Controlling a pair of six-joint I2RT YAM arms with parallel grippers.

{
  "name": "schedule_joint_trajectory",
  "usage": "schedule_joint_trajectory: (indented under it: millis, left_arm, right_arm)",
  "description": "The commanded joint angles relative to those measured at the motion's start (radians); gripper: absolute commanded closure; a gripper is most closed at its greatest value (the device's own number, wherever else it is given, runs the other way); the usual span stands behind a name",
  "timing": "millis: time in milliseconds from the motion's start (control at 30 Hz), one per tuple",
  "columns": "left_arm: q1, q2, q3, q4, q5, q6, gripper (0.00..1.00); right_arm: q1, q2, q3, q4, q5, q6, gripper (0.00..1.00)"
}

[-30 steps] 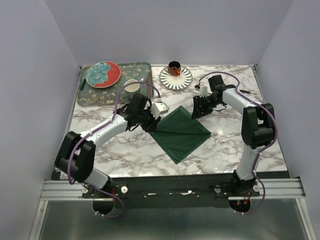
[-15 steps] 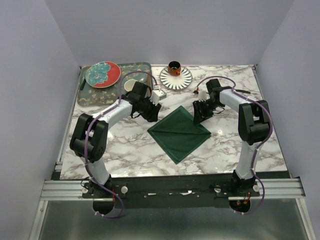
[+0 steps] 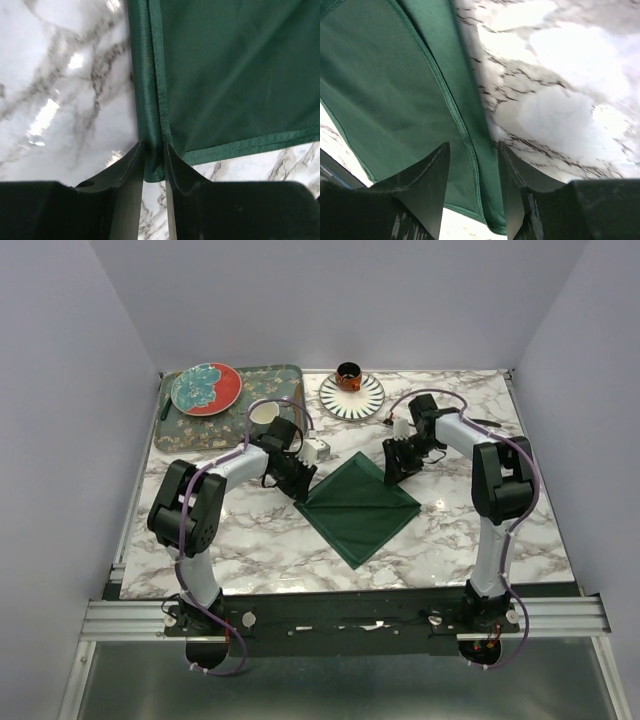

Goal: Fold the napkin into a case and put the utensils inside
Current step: Pick up the upper triangle-folded napkin from the center of the board.

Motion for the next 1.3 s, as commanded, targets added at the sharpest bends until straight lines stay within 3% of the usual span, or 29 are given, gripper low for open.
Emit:
schedule_joint_trajectory:
  millis: [0, 333, 433, 533, 667, 867, 1167, 1267]
  left_arm:
    - [-0.011, -0.063, -0.059, -0.107, 0.073, 0.033, 0.70]
    - [-0.032, -0.239, -0.149, -0.268, 0.180, 0.106, 0.73]
    - [-0.020, -0.254, -0.119, -0.315, 0.239, 0.132, 0.64]
    - [-0.012, -0.291, -0.087, -0.251, 0.224, 0.151, 0.57]
    - [-0.035, -0.296, -0.035, -0.096, 0.225, 0.163, 0.55]
    - [-0.187, -0.187, 0.023, 0.036, 0.121, 0.201, 0.56]
    - [-0.311, -0.057, 0.081, 0.211, 0.023, 0.163, 0.58]
    - [-0.382, -0.047, 0.083, 0.251, -0.036, 0.108, 0.52]
  right_arm:
    - [0.045, 0.049, 0.011, -0.017, -0.026, -0.048, 0.48]
    - [0.148, 0.029, -0.026, -0.017, -0.113, -0.129, 0.48]
    - [0.171, 0.026, -0.017, -0.030, -0.152, -0.145, 0.47]
    - [0.168, 0.000, 0.011, -0.064, -0.153, -0.129, 0.44]
    - [0.104, -0.079, 0.000, -0.087, -0.178, -0.073, 0.41]
    - [-0.020, -0.178, -0.092, -0.113, -0.147, 0.032, 0.40]
    - [-0.089, -0.218, -0.282, -0.103, -0.113, 0.158, 0.32]
    - [-0.103, -0.212, -0.308, -0.080, -0.139, 0.202, 0.32]
